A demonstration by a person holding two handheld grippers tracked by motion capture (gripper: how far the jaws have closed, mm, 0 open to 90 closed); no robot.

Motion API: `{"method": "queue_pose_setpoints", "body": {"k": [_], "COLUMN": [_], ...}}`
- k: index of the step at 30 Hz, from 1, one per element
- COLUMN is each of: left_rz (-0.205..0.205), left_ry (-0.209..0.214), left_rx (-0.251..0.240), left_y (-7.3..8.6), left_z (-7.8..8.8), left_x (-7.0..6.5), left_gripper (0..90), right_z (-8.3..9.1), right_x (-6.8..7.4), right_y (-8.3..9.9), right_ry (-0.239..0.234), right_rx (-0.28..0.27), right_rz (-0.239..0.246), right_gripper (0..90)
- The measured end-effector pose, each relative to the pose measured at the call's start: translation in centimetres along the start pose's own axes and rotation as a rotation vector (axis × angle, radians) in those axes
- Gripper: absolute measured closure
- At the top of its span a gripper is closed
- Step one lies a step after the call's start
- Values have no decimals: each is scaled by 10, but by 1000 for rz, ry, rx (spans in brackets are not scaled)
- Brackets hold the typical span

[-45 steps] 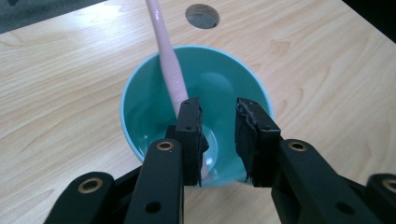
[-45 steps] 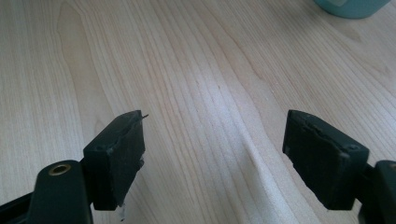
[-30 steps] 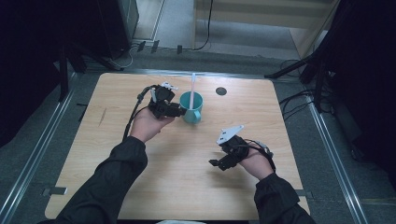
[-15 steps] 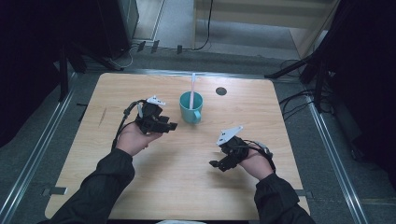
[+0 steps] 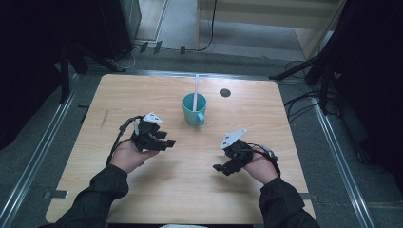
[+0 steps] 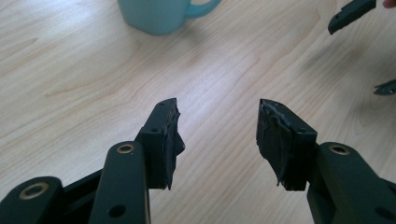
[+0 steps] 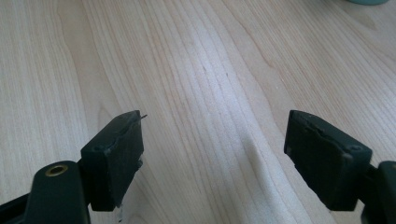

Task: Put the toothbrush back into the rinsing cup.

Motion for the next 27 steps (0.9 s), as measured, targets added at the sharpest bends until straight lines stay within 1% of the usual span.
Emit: {"method": "queue_pose_setpoints", "body": {"k": [3,4,7,12,13,14,18,21,24,27], "left_rz": [6,10,18,7,13,13,19,32,46,48], "left_ry": [0,-6,-4,-17,-19,-21,-28,-34,-31,-41], "left_rx": [14,15,20,39,35,42,46,60,67,68], "left_y": [6,9,15,24,26,27,35,40,44,44], "left_z": [3,4,6,9,9,10,11,11,11,11], "left_x": [0,0,0,0,0,1,3,6,9,10], "left_gripper": [467,465,461,448,447,444,443,442,441,436], "right_z": [0,0,0,0,-1,-1,-1,-1,-1,-1], "right_x": [0,0,0,1,2,2,2,2,2,2], "right_y": [0,0,0,0,0,0,0,0,0,0], "right_ry": [-1,0,-1,-2,-6,-7,-6,-6,-7,-8], "right_rx": [0,-1,-1,1,3,3,3,4,5,6], "right_rz": [2,3,3,8,7,10,12,13,12,15], "right_gripper": [202,202,202,202,202,202,202,202,202,202]}}
Point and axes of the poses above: each handheld gripper's, and its own axes: z roughly backward along the jaws, y roughly out of its underside, x roughly to its left, the point moved 1 cm from there along -z, roughly forward along the jaws, and after that the axes turned 1 degree about z, right-handed, at the moved point
